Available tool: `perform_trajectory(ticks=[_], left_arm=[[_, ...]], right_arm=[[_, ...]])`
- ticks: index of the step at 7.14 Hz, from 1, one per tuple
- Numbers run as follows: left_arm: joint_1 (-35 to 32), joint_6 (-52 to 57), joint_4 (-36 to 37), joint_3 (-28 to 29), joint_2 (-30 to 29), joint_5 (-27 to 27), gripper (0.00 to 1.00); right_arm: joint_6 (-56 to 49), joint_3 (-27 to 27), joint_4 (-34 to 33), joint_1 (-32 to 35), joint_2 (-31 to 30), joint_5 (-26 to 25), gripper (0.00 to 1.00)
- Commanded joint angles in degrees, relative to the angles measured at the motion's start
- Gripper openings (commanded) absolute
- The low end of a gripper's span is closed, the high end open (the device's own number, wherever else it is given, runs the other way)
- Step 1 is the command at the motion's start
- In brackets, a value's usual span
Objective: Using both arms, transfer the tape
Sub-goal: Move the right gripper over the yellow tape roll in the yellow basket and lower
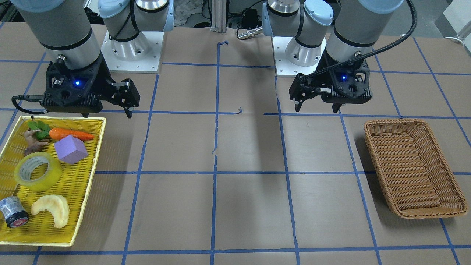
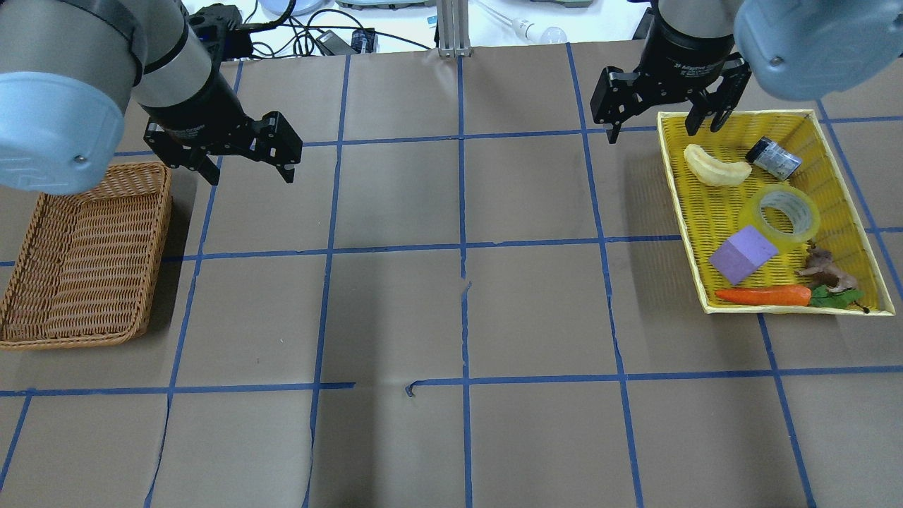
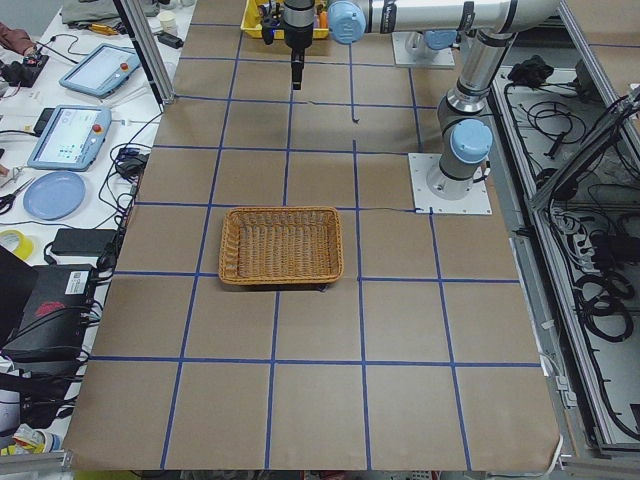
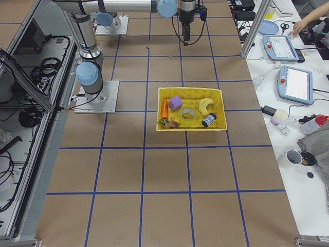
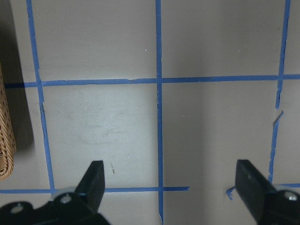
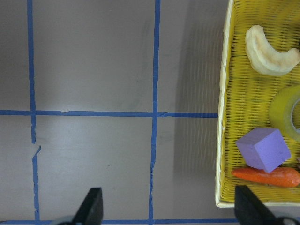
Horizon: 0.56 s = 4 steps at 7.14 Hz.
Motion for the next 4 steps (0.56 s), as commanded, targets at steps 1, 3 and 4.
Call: perform_trajectory(ticks=[1,3,4], left_arm=[[-0.09,0.0,0.24,0.0,0.03,0.04,1.0],[-0.09,0.0,0.24,-0.09,-0.06,-0.05,1.0],[-0.18,-0.09,0.15,-0.09,-0.06,-0.05,1.0]], right_arm=[[-9.41,-0.68,-0.46,-5.22,1.94,0.2,1.0],[-27.93,0.2,-2.65,-15.31,5.71,0.29,1.0],[-35.32,0.29,-4.83,-19.98,7.73,0.29,1.0]])
